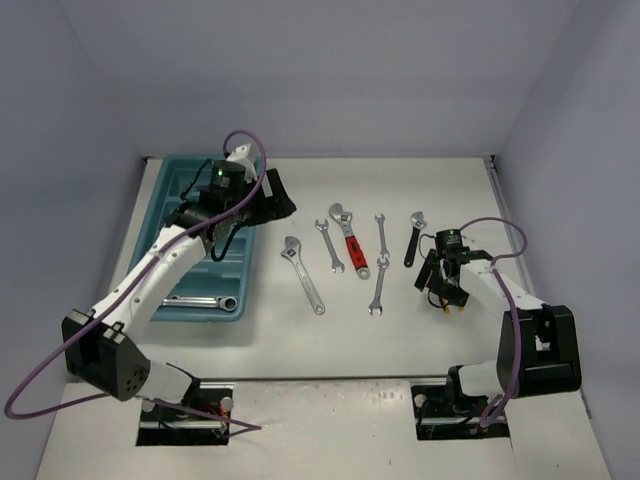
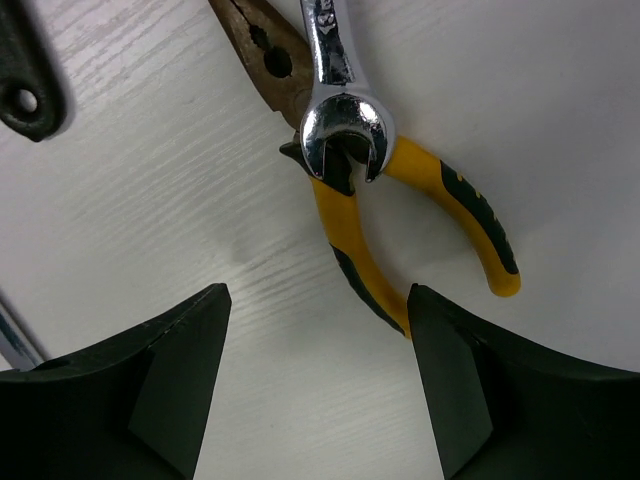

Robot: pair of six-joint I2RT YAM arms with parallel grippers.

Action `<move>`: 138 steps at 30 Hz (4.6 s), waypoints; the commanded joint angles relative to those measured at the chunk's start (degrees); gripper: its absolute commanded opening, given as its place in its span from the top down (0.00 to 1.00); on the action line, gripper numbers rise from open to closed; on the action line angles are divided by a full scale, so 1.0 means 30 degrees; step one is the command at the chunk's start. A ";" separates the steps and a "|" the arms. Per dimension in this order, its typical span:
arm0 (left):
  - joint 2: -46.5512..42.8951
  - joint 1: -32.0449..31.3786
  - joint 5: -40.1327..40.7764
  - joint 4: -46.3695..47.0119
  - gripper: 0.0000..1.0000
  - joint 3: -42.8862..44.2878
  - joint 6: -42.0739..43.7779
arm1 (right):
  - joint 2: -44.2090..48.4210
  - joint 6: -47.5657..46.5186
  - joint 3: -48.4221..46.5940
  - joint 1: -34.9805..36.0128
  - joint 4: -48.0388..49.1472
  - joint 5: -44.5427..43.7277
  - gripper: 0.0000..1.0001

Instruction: Sort the tools into containers

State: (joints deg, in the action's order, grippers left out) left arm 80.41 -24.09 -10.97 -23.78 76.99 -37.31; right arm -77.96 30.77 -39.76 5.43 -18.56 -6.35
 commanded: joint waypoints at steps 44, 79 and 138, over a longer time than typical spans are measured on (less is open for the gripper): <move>-0.2702 -0.3853 -0.1821 0.7004 0.21 -0.3151 -0.0904 | 0.6748 -0.4962 -0.4603 0.7416 0.6653 0.7756 1.00; 0.0329 -0.5856 0.1354 1.0155 0.45 -0.0760 -0.3253 | 0.5769 -0.5701 -0.5525 1.0789 0.8605 0.7654 1.00; 1.3315 0.8900 0.1620 1.3683 0.99 0.7999 -0.7225 | 0.8202 -0.5247 -0.3885 1.0203 0.5461 0.1374 0.19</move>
State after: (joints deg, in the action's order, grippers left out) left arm 122.49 1.98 -7.20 10.96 95.06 -57.58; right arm -54.16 14.87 -51.78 36.40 -3.18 -0.66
